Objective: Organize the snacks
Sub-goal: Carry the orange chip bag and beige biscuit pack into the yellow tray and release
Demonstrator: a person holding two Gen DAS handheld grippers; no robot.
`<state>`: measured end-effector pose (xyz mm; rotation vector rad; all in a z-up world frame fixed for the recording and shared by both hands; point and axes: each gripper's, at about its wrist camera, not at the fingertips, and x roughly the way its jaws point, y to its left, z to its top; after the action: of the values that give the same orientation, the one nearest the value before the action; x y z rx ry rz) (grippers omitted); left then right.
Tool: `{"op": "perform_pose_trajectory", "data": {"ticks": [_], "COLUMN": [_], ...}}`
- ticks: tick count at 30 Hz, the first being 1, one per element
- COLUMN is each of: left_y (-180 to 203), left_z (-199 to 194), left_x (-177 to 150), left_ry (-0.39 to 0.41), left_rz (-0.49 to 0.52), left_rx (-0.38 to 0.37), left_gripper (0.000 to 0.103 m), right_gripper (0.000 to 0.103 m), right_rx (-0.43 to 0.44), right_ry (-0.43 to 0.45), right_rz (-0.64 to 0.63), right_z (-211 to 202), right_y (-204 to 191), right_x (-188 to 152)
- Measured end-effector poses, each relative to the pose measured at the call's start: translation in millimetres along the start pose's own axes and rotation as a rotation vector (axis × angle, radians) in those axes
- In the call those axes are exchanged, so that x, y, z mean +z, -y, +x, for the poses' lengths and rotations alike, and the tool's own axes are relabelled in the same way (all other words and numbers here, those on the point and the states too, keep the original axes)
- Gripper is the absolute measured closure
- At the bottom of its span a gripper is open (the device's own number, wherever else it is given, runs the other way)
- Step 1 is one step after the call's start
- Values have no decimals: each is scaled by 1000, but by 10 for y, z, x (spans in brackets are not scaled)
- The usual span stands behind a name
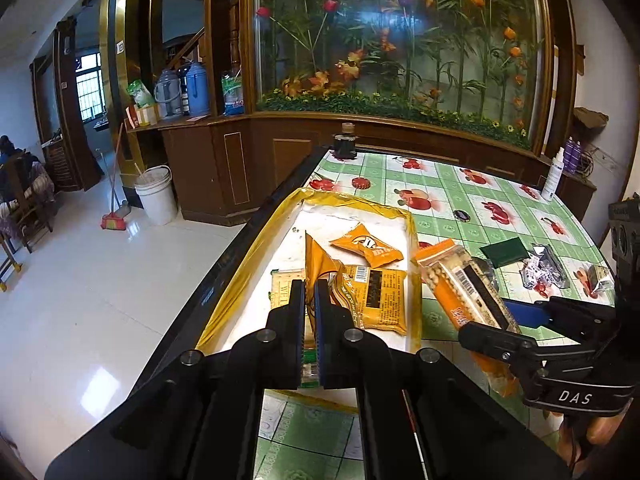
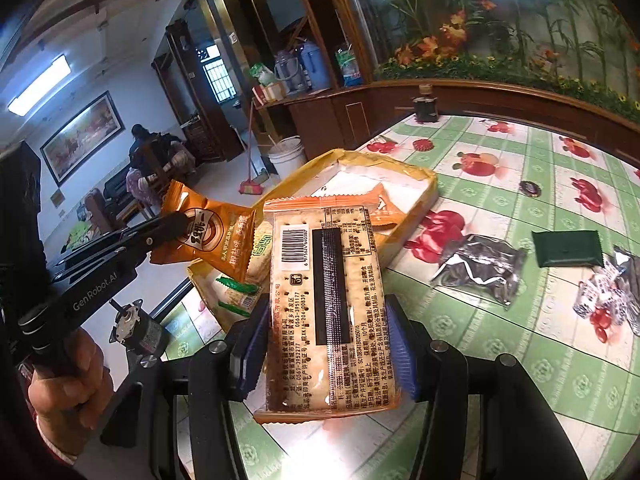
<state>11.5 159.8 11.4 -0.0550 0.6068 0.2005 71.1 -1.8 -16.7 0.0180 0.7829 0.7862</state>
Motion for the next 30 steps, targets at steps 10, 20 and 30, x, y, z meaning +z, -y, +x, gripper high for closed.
{"op": "perform_pose_trajectory", "data": {"ticks": [10, 20, 30], "left_y": [-155, -237, -194], "left_z": [125, 231, 260], "left_x": [52, 63, 63], "left_ry": [-5, -20, -32], "left_rz": [-9, -16, -1], "left_rx": [47, 65, 53], "left_gripper": [101, 100, 100], "right_gripper": [48, 48, 48], "right_rx": [38, 25, -17], "right_ry": [-32, -51, -52], "right_rz": [8, 24, 50], "right_z": [468, 817, 982], "right_y": [-142, -72, 71], "right_x": [269, 443, 517]}}
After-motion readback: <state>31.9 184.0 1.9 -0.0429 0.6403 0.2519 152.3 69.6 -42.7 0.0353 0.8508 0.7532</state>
